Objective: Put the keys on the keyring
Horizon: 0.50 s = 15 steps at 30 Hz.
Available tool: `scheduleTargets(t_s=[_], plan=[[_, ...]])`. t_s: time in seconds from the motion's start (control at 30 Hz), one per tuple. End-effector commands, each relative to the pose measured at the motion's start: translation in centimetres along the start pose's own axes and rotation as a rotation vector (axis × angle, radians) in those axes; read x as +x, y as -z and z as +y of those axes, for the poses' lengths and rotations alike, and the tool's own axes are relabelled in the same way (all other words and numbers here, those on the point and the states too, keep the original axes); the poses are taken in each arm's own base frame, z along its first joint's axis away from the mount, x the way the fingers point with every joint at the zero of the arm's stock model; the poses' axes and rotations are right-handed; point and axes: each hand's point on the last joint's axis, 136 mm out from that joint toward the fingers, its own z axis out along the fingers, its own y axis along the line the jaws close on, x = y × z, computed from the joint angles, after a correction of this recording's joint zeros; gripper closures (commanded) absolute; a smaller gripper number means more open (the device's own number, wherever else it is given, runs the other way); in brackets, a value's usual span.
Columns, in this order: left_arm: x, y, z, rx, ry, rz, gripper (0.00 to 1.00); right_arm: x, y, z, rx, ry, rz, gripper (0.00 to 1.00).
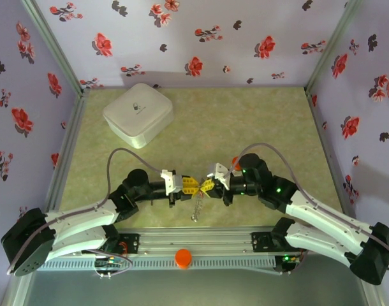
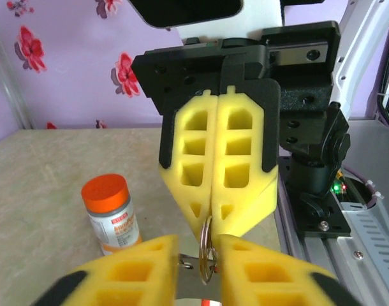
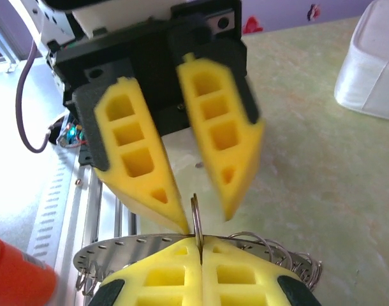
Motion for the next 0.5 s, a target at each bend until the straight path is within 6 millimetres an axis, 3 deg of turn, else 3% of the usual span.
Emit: scheduleTargets(t_s=[0.0,0.17,0.47], plan=[[0.0,0.1,0.1,-0.007,-0.051,0.053,0.74,-0.8,0.3,0.0,-0.005,0.04,0.029,1.0],[1.8,0.2,-0.2,0.017,-0.058,0.172,0.77,0.7,-0.1,-0.2,-0.009,0.067,0.173,1.0],[2.6,0.0,-0.6,0.052,-0.049,0.216,0.82,0.8,-1.5,0.7,-0.033,0.135,0.287,1.0]])
